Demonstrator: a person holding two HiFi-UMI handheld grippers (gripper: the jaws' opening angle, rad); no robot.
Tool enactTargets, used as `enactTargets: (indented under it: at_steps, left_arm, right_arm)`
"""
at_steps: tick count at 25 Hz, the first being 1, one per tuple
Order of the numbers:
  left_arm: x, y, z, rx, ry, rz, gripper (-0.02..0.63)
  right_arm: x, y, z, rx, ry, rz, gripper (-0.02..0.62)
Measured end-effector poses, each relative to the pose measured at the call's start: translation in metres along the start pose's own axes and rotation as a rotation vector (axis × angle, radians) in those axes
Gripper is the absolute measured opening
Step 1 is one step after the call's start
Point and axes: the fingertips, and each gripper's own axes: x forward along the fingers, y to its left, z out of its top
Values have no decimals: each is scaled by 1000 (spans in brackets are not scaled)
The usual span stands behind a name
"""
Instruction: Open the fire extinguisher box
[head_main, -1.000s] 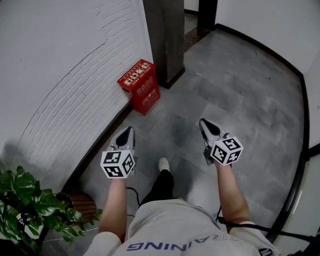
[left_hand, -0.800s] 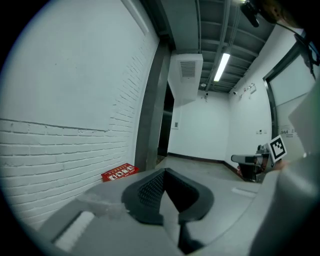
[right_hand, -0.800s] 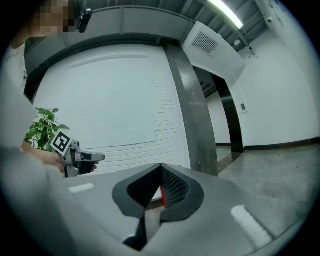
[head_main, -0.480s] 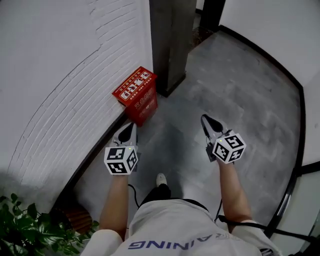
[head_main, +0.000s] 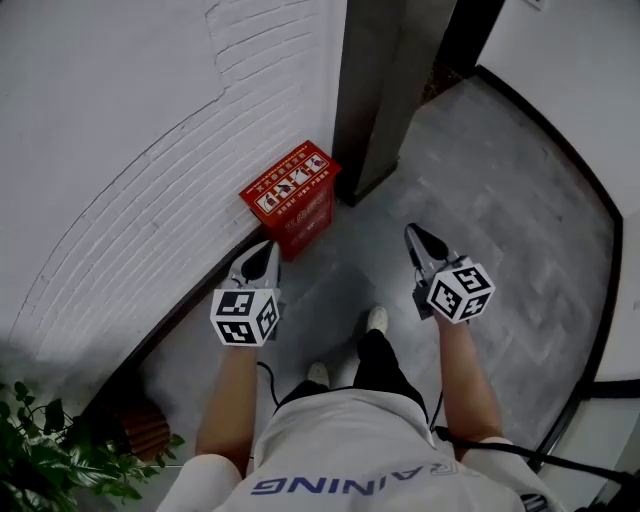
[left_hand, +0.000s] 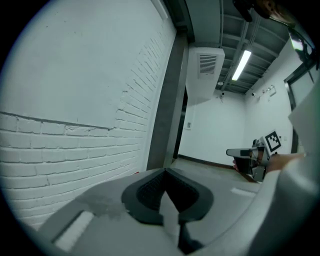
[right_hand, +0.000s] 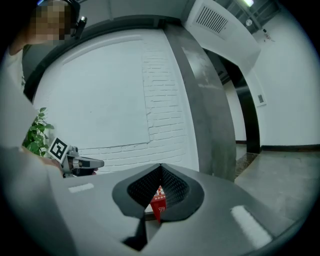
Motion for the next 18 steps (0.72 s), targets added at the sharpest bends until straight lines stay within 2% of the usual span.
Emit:
enactTargets:
  at_steps: [5, 10, 13, 18]
  left_arm:
    - [55, 32, 1, -10, -1, 112, 6]
    - [136, 58, 27, -17, -14, 231, 6]
    - [178, 74, 55, -30, -18, 328, 6]
    - [209, 102, 85, -75, -48, 483, 6]
  right_arm:
    - [76, -46, 1, 18, 3, 88, 6]
    - [172, -115, 16, 23, 26, 202, 6]
    - [235, -148, 36, 15, 60, 303, 6]
    - [316, -165, 50, -56, 146, 487, 6]
